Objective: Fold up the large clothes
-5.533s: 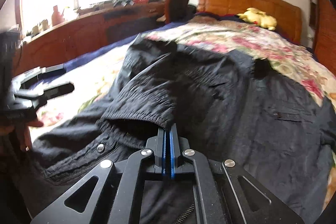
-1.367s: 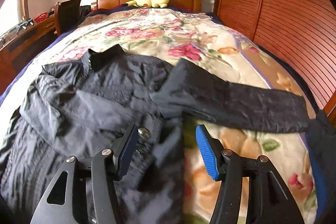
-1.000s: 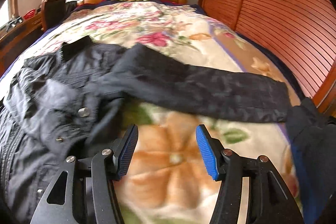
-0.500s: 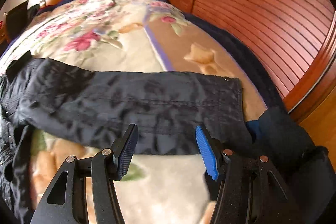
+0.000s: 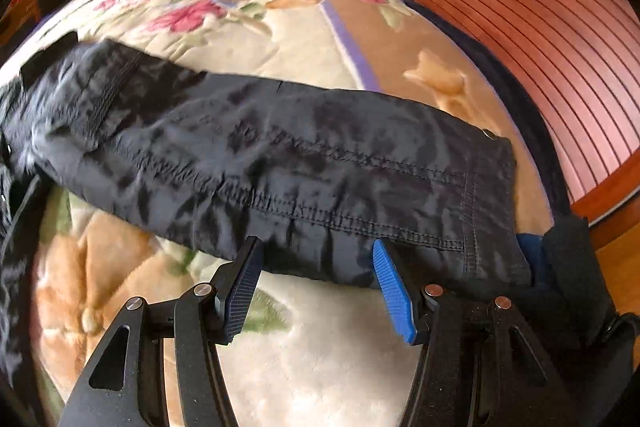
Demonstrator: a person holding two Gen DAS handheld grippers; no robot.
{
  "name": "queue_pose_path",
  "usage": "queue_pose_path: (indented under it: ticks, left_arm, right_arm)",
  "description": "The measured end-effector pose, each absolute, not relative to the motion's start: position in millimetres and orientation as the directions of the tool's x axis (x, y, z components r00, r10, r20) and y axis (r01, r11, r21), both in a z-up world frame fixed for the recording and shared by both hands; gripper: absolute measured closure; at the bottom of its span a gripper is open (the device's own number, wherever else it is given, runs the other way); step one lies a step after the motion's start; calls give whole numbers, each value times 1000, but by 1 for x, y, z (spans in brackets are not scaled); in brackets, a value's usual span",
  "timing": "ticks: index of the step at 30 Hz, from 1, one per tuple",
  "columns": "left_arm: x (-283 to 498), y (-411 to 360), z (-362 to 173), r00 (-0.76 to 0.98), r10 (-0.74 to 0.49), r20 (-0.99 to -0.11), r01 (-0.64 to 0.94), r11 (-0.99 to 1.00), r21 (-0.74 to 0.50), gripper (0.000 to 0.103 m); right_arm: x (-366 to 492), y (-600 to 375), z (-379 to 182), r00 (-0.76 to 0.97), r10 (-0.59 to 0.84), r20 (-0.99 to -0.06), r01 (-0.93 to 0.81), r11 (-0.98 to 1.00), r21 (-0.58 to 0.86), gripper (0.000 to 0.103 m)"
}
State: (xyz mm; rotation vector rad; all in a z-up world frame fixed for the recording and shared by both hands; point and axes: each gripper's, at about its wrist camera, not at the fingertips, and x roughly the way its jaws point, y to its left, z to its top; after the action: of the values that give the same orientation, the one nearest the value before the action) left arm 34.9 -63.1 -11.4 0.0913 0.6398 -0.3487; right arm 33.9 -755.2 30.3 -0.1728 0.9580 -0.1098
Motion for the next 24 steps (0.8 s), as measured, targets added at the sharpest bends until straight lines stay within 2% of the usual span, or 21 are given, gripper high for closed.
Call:
queue_pose_path:
  ticks: [8, 13, 15, 19, 24]
  left_arm:
    - [36, -64, -15, 738, -288, -610, 346, 938, -25, 17]
    - [37, -64, -16, 737, -288, -611, 346, 938, -24, 17]
    - [37, -64, -15, 737, -288, -611, 346, 938, -24, 17]
    - [37, -64, -16, 738, -288, -610, 344, 938, -27, 17]
    - [36, -64, -16, 736, -289, -612, 347, 937, -24, 17]
  right_arm:
    - [47, -743, 14, 531, -244, -811, -27, 952, -304, 44]
    - [54, -742, 7, 522, -257, -813, 3, 954, -300, 45]
    - [55, -741, 5, 526, -261, -809, 10, 954, -301, 51]
    - [59, -740, 0, 541, -286, -791, 38, 948, -317, 71]
    - [63, -726, -2, 561, -324, -761, 60, 933, -354, 90]
